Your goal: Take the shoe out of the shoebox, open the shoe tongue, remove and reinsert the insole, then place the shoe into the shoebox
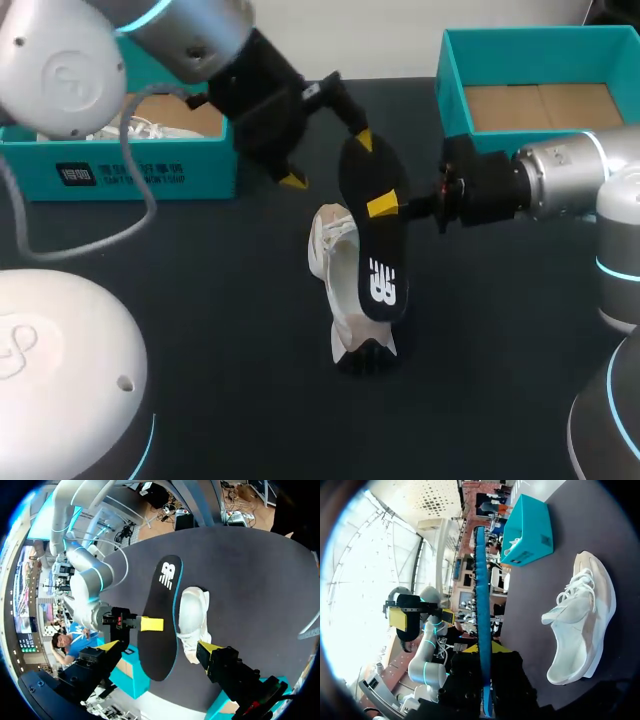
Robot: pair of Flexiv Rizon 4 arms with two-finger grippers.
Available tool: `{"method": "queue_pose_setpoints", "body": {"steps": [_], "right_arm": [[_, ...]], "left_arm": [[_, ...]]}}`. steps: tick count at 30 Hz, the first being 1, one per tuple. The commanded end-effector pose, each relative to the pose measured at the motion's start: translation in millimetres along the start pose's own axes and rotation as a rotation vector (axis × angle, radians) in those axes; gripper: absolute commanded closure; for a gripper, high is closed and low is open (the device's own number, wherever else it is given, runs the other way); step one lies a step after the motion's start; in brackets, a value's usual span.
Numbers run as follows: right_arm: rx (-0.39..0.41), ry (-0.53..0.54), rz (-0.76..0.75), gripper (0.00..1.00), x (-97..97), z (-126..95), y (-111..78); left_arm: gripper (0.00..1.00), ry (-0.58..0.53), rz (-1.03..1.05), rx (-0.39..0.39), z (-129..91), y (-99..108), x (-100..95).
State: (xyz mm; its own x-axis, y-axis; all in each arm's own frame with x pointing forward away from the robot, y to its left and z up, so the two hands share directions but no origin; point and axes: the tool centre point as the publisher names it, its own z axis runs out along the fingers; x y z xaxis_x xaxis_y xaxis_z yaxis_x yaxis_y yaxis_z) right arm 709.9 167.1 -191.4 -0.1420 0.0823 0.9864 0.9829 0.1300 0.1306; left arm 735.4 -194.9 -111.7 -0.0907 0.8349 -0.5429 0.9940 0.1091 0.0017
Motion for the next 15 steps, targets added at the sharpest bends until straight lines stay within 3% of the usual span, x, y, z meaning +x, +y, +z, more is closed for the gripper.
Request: {"method": "queue_pose_setpoints", "body": {"steps": [1, 15], "right_arm": [[0.007, -0.001, 0.002, 1.0, -2.0, 3.3, 3.5], [0.021, -0.001, 0.01, 1.0, -2.3, 2.5, 5.8]], "left_arm": [[0.0, 0.376, 0.024, -0.03, 5.5, -2.4, -19.1], [0.0, 0.525, 0.058, 0.002, 21.4, -6.6, -16.7]]}}
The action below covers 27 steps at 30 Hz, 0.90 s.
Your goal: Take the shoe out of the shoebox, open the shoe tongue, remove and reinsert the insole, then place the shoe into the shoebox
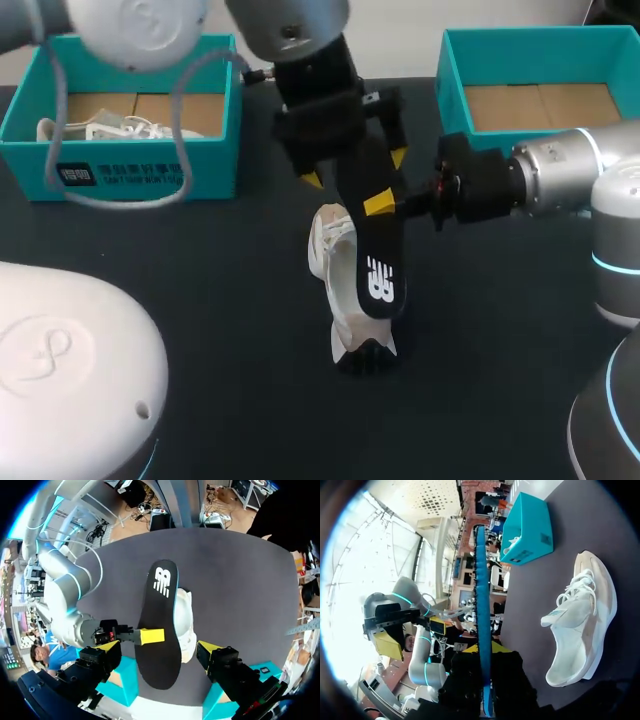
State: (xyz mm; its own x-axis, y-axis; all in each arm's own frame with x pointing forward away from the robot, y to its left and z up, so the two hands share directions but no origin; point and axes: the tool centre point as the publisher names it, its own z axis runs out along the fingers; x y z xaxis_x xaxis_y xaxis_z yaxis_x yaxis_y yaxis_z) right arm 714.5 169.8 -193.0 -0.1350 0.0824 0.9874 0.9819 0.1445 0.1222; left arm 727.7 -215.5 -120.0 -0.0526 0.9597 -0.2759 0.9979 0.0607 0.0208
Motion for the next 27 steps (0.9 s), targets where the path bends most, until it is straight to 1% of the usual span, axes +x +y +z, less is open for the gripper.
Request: {"method": "queue_pose_setpoints", "body": {"steps": [1, 9, 22, 24, 25, 27], "right_arm": [[0.007, -0.001, 0.003, 1.0, -0.3, 0.2, 1.2], [0.011, -0.002, 0.004, 1.0, 0.1, -0.1, 2.6], [0.007, -0.004, 0.005, 1.0, 0.9, 1.8, 3.8], [0.006, -0.005, 0.005, 1.0, 1.1, 1.9, 4.0], [0.006, -0.006, 0.005, 1.0, 1.7, 1.9, 4.2], [0.005, -0.008, 0.005, 1.0, 2.1, 1.7, 4.3]], "left_arm": [[0.0, 0.232, 0.008, 0.001, 2.4, 3.4, -5.0], [0.0, 0.18, 0.012, 0.01, 4.0, 4.9, -3.6], [0.0, 0.16, 0.03, 0.022, 7.8, 9.4, -5.4], [0.0, 0.094, 0.051, 0.03, 8.4, 9.6, -0.3], [0.0, 0.035, 0.087, 0.036, 8.2, 8.5, 3.4], [0.0, -0.092, 0.126, 0.024, 7.8, 5.6, 12.4]]}}
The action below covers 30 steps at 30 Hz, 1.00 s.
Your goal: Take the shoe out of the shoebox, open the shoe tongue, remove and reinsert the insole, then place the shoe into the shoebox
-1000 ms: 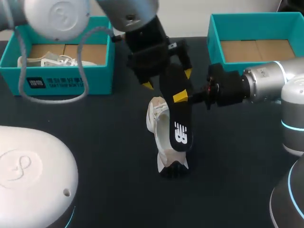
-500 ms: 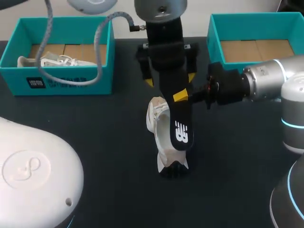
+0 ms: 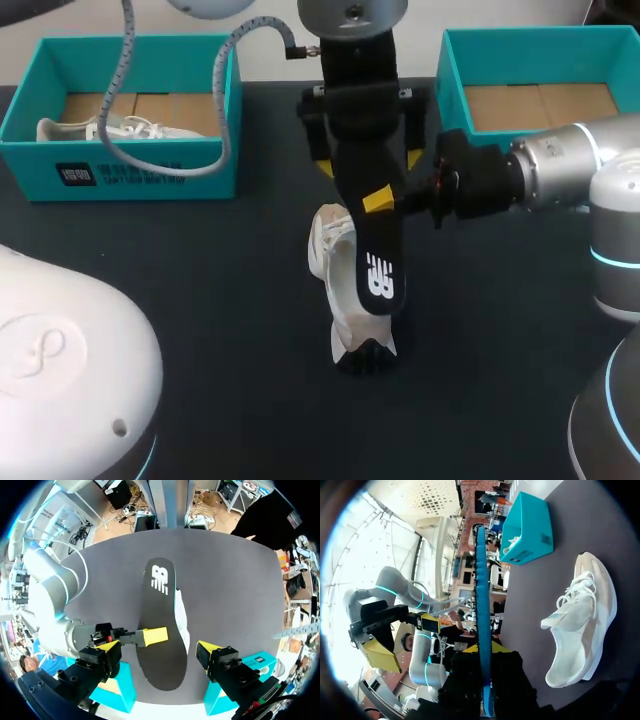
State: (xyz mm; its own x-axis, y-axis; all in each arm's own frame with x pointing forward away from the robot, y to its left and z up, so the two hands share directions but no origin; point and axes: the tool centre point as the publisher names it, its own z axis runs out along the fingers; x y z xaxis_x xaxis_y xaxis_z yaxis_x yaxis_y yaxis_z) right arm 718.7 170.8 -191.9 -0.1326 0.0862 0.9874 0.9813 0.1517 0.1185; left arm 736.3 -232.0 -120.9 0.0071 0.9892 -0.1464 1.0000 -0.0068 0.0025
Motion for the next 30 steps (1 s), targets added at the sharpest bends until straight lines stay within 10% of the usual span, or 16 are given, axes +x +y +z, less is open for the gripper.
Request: {"method": "queue_pose_setpoints", "body": {"steps": [1, 18, 30], "right_arm": [[-0.003, -0.006, 0.002, 1.0, 1.8, 1.1, -0.1], [-0.005, -0.013, 0.021, 1.0, 5.3, -3.5, -5.6], [-0.005, -0.007, 0.022, 1.0, 3.3, -1.1, -7.3]], "left_arm": [[0.0, -0.283, 0.094, -0.02, 6.9, -4.8, 32.5], [0.0, -0.838, 0.042, -0.086, 18.6, -6.0, 72.5], [0.0, -0.855, -0.013, -0.052, 26.0, -5.3, 77.2]]}}
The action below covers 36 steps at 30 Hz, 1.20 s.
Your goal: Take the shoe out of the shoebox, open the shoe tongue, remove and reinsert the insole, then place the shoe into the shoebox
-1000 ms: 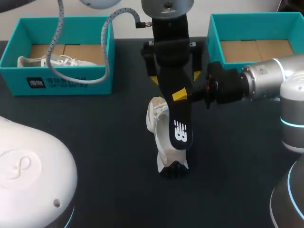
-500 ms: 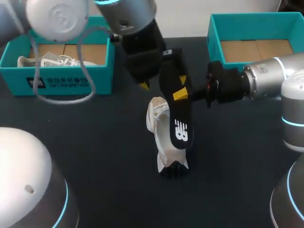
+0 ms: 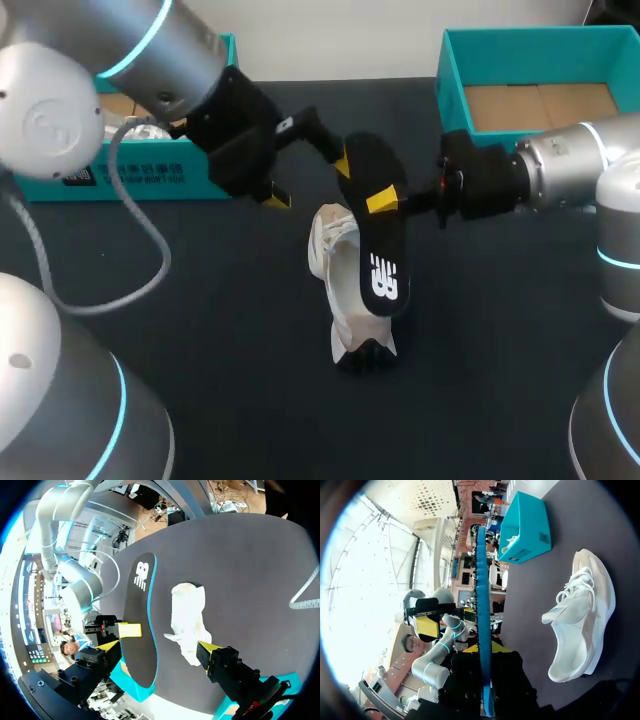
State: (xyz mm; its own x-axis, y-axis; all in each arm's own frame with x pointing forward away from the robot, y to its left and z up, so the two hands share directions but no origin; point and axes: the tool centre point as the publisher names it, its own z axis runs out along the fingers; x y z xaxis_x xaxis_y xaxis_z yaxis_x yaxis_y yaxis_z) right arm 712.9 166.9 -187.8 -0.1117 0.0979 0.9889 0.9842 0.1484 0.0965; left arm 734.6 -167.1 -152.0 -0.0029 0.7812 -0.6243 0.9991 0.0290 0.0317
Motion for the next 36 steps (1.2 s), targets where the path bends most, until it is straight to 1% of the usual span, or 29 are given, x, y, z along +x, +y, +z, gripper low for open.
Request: {"method": "queue_pose_setpoints", "body": {"steps": [1, 11, 12, 13, 14, 16, 17, 18, 21, 24, 25, 26, 28, 35, 36], "right_arm": [[-0.003, 0.003, -0.001, 1.0, -1.7, 2.8, -1.7], [-0.001, 0.012, 0.009, 1.0, -5.6, 5.3, -3.2], [0.001, 0.014, 0.011, 1.0, -5.8, 5.5, -3.3], [0.003, 0.015, 0.012, 1.0, -5.9, 5.6, -3.4], [0.004, 0.016, 0.012, 1.0, -5.9, 6.1, -3.5], [0.006, 0.017, 0.014, 1.0, -5.5, 7.0, -3.4], [0.007, 0.017, 0.015, 1.0, -5.2, 7.5, -3.4], [0.009, 0.018, 0.016, 1.0, -4.8, 8.1, -3.4], [0.008, 0.018, 0.027, 1.0, -3.7, 9.3, -4.1], [-0.007, 0.017, 0.031, 1.0, -2.5, 11.1, -4.8], [-0.011, 0.02, 0.029, 1.0, -1.8, 11.8, -5.0], [-0.013, 0.021, 0.029, 1.0, -1.0, 12.6, -4.9], [-0.019, 0.021, 0.03, 1.0, 0.2, 14.3, -4.7], [-0.031, 0.042, 0.028, 1.0, 2.8, 23.2, -4.6], [-0.032, 0.044, 0.028, 1.0, 3.2, 24.2, -4.6]], "left_arm": [[0.0, -0.328, 0.003, -0.006, -0.3, -2.9, 9.7], [0.0, -0.328, 0.003, -0.006, -0.3, -2.9, 9.7], [0.0, -0.311, 0.033, -0.051, 4.3, -2.8, 13.0], [0.0, -0.317, 0.039, -0.075, 8.8, -2.3, 15.3], [0.0, -0.339, 0.038, -0.093, 11.3, -1.7, 15.9], [0.0, -0.42, 0.025, -0.098, 14.6, -0.9, 16.3], [0.0, -0.435, 0.037, -0.122, 16.6, -0.1, 16.5], [0.0, -0.463, 0.053, -0.13, 17.5, 0.0, 16.5], [0.0, -0.533, 0.039, -0.134, 22.3, 0.2, 15.4], [0.0, -0.592, 0.025, -0.127, 26.3, 0.7, 14.1], [0.0, -0.601, 0.012, -0.114, 27.9, 0.8, 14.1], [0.0, -0.624, 0.021, -0.123, 29.8, 1.3, 14.4], [0.0, -0.662, 0.012, -0.085, 33.7, 1.2, 15.4], [0.0, -0.765, -0.024, -0.061, 43.7, 6.2, 14.8], [0.07, -0.77, -0.019, -0.071, 45.6, 7.5, 14.3]]}}
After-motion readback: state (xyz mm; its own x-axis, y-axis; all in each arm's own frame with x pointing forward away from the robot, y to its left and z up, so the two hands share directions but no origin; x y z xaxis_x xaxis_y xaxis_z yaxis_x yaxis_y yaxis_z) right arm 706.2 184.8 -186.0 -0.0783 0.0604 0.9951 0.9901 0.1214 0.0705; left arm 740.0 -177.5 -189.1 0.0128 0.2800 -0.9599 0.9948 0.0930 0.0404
